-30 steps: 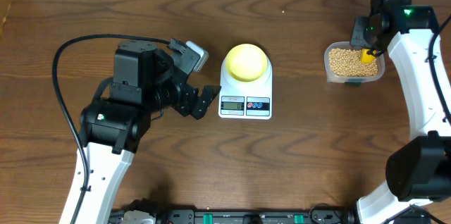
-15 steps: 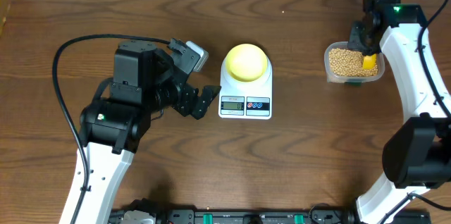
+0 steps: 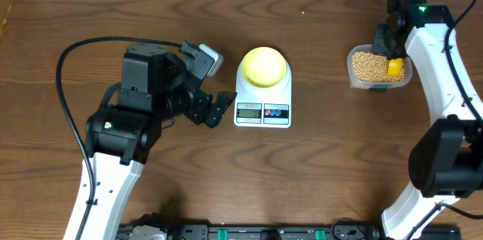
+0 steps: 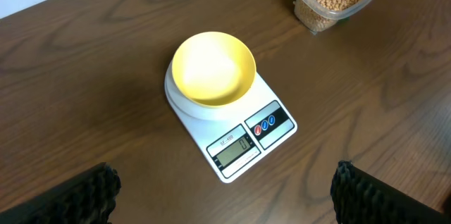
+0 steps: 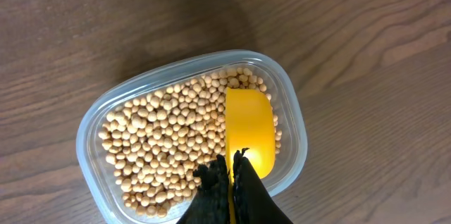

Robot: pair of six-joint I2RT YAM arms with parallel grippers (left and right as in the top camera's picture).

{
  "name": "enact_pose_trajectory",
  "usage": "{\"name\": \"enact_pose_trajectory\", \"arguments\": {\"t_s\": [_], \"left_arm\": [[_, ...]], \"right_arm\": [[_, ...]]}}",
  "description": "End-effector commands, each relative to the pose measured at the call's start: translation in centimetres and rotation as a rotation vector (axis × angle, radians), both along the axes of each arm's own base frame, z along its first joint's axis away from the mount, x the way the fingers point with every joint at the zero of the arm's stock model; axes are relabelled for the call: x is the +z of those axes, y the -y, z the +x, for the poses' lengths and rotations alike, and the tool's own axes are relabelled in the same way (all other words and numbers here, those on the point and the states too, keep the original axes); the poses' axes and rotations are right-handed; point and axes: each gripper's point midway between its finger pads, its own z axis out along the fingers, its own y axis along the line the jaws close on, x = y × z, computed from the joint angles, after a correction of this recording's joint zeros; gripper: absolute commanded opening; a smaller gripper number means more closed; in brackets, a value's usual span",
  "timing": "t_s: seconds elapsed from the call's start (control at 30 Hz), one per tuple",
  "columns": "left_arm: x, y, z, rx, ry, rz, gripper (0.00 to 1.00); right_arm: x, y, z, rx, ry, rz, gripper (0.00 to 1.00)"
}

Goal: Scoop item into bowl and weigh 50g on scale
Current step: 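Lower the yellow scoop with the right gripper into the soybean tub, then drag the scoop through the soybeans with the right gripper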

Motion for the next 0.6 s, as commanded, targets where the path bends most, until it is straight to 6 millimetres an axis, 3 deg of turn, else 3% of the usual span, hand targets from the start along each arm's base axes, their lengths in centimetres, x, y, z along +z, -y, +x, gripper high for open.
{"name": "enact_pose_trajectory", "arguments": {"t_s": [0.0, 0.33, 0.57], "left_arm": [[0.0, 0.1, -0.2, -0.006, -0.01, -0.016, 0.97], [0.0, 0.1, -0.2, -0.006, -0.01, -0.016, 0.98], [0.0, 0.1, -0.2, -0.006, -0.01, -0.016, 0.98]], "right_arm": [[-0.1, 1.0, 0.0, -0.03, 0.0, -0.015, 0.02], [-0.5, 0.6, 0.2, -0.022, 0.005, 0.01, 0.02], [-2.3, 0.6, -0.7, -0.021, -0.033, 0.011, 0.01]]}}
